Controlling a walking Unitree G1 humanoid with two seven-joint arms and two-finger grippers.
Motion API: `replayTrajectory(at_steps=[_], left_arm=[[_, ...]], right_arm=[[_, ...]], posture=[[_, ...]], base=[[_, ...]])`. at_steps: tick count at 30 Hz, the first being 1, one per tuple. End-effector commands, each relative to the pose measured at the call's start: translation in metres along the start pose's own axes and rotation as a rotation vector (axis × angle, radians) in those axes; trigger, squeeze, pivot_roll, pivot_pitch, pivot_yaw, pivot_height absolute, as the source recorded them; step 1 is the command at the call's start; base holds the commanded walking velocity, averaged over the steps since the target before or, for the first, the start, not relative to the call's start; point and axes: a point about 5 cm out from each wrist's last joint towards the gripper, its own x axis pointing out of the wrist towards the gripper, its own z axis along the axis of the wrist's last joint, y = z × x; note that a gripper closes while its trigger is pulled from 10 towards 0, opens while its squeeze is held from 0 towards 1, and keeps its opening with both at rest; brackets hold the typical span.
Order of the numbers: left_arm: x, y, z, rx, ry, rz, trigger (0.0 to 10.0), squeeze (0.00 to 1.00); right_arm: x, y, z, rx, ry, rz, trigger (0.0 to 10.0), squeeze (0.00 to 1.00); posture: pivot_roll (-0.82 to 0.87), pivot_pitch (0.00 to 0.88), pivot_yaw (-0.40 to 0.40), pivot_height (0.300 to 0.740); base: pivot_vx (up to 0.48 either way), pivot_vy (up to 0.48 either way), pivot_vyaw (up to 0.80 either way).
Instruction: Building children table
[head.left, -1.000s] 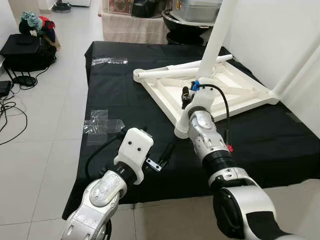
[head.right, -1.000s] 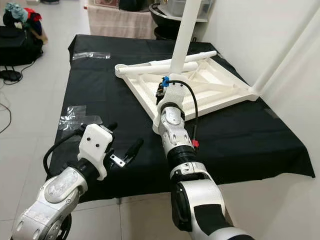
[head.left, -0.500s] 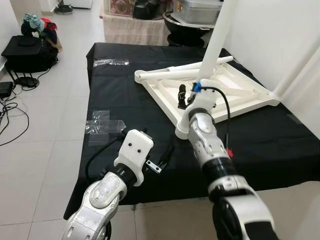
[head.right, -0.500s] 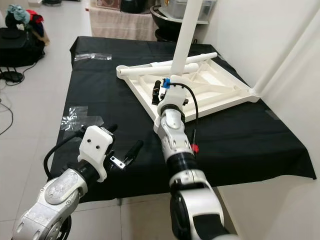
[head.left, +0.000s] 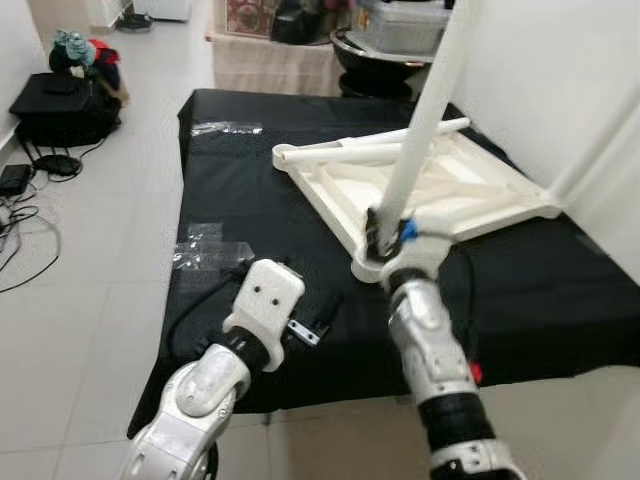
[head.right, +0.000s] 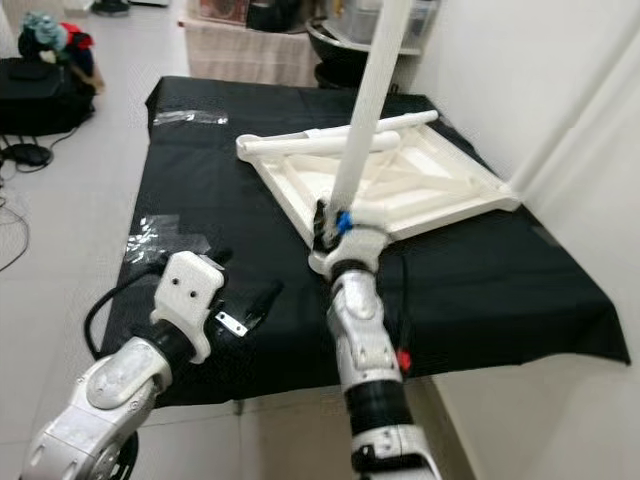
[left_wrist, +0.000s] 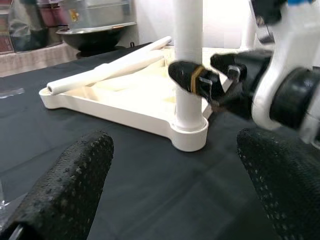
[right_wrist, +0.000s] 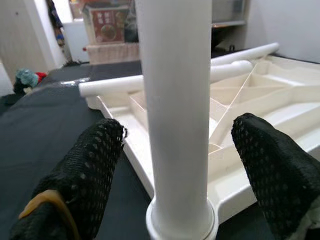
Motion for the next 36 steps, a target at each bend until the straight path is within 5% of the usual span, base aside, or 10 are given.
replayTrajectory(at_steps=[1,3,8,12,17,29,36], left_arm=[[0.0,-0.002,-0.001,0.009,0.005,-0.011,10.0,0.0],[-0.002,-0.001,-0.004,0.006,0.012,-0.009,10.0,0.0],[-0.002,-0.001,-0.006,0.001,0.017,-0.001,10.0,0.0],[-0.008,0.021,-0.003,-0.013,-0.014,0.156,10.0,0.0],[-0.016,0.038,-0.012,-0.057,0.009,0.264,10.0,0.0],[-0.016,0.032,-0.025,-0.12,0.051,0.264,10.0,0.0],[-0.017,0.039,-0.025,-0.114,0.042,0.311,10.0,0.0]], right_arm=[[-0.002,0.002,0.003,-0.003,-0.005,0.024,10.0,0.0],[-0.025,0.004,-0.006,-0.051,0.012,0.074,10.0,0.0],[-0.04,0.007,-0.011,-0.093,0.015,0.12,10.0,0.0],[-0.062,0.019,-0.024,-0.21,0.021,0.388,10.0,0.0],[-0.055,0.018,-0.02,-0.174,0.036,0.408,10.0,0.0],[-0.046,0.024,-0.009,-0.18,-0.008,0.387,10.0,0.0],[-0.039,0.024,-0.02,-0.174,0.113,0.48,10.0,0.0]], posture=[[0.08,0.06,-0.139,0.74],[0.07,0.058,-0.139,0.74],[0.07,0.057,-0.14,0.74],[0.08,0.058,-0.136,0.74],[0.08,0.051,-0.132,0.74],[0.08,0.056,-0.119,0.74],[0.07,0.061,-0.12,0.74]], base=[[0.0,0.0,0.0],[0.0,0.0,0.0],[0.0,0.0,0.0],[0.0,0.0,0.0],[0.0,0.0,0.0],[0.0,0.0,-0.33],[0.0,0.0,0.0]])
